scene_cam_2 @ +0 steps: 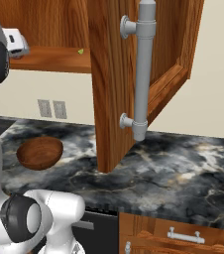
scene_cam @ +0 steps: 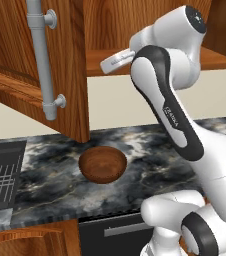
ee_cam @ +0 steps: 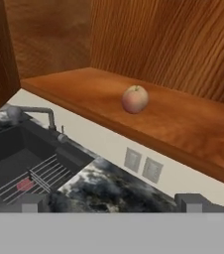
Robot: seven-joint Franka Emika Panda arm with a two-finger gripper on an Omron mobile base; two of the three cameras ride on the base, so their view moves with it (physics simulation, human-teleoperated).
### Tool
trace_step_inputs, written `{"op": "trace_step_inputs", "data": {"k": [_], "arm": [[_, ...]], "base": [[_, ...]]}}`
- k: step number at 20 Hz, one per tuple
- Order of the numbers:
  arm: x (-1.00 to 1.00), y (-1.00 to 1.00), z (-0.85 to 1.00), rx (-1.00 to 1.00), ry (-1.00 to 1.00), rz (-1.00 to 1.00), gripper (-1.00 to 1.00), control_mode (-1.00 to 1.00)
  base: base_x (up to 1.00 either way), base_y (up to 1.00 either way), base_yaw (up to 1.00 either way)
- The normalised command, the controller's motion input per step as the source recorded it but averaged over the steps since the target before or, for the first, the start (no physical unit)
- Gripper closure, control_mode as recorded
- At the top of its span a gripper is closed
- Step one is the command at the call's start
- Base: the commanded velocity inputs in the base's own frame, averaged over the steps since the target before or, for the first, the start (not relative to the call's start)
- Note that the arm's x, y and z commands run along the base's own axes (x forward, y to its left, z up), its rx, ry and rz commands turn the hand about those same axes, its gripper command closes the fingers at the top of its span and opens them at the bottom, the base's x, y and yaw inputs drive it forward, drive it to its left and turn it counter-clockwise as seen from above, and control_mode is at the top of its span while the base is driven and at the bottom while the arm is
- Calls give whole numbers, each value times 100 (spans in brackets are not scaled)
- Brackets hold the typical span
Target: Open the cabinet. Pick the peach and orange from the cabinet and place them into the bowl. Then close the cabinet.
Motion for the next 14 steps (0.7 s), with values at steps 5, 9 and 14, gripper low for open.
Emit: {"op": "trace_step_inputs", "data": {"k": [5,9,14], "arm": [[15,2,-3,-7,-2,0,-100,-100],[13,8,-8,-2,-1,0,-100,-100],[8,3,-1,0,0,0,-100,-100]], "base": [[0,0,0],[0,0,0],[0,0,0]]}}
